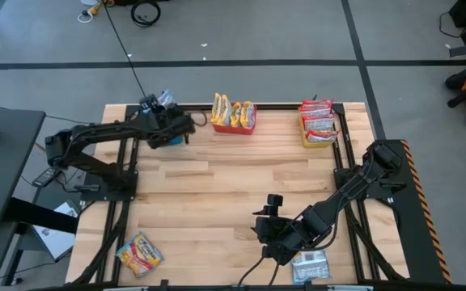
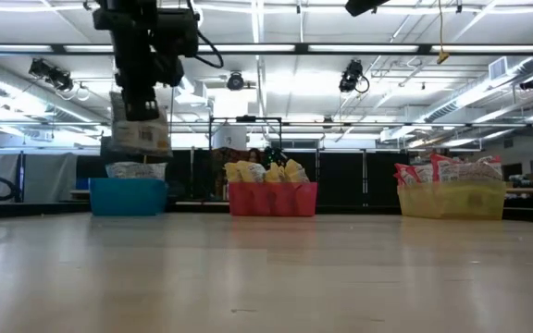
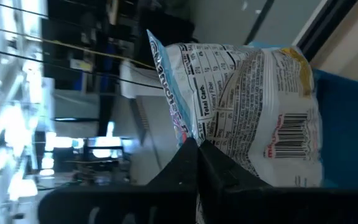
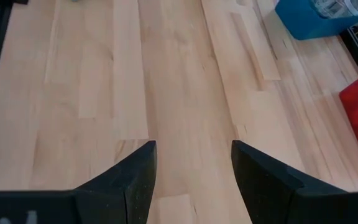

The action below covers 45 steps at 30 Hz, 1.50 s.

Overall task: Sort Maruchan noodles
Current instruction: Put the top blue noodle pack into the blue bin

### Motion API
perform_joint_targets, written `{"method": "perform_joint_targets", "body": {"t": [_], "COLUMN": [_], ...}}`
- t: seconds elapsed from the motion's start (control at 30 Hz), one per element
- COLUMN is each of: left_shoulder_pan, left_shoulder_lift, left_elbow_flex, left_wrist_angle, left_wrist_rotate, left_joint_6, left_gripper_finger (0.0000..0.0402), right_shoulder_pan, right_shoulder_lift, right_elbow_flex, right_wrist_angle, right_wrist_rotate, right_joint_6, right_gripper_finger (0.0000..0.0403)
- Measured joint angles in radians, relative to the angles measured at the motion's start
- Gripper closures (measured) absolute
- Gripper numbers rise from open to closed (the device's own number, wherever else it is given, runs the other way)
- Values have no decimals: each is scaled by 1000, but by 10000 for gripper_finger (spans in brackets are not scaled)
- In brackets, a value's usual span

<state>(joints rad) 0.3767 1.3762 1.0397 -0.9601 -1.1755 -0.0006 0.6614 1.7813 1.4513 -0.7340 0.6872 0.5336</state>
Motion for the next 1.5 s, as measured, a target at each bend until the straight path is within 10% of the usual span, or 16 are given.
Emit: {"method": "perform_joint_targets", "body": {"t": [0.37,0.8,1.07,1.5], "left_shoulder_pan": [169,205,270,332], "left_shoulder_lift": [-13,-20,-20,-20], "left_elbow_flex": [-89,-413,-414,-444], "left_wrist_angle": [187,1004,994,972], "left_wrist_rotate": [170,218,368,333], "left_joint_6": [285,742,612,558], "left_gripper_finger": [401,401,401,357], "right_shoulder_pan": [60,83,84,85], "right_shoulder_lift": [0,0,0,0], "right_elbow_flex": [-63,-135,-135,-135], "right_wrist_angle": [7,16,18,38], "right_wrist_rotate": [0,-50,-56,-64], "right_joint_6": [113,253,258,256], "right_gripper_finger": [191,191,191,192]}}
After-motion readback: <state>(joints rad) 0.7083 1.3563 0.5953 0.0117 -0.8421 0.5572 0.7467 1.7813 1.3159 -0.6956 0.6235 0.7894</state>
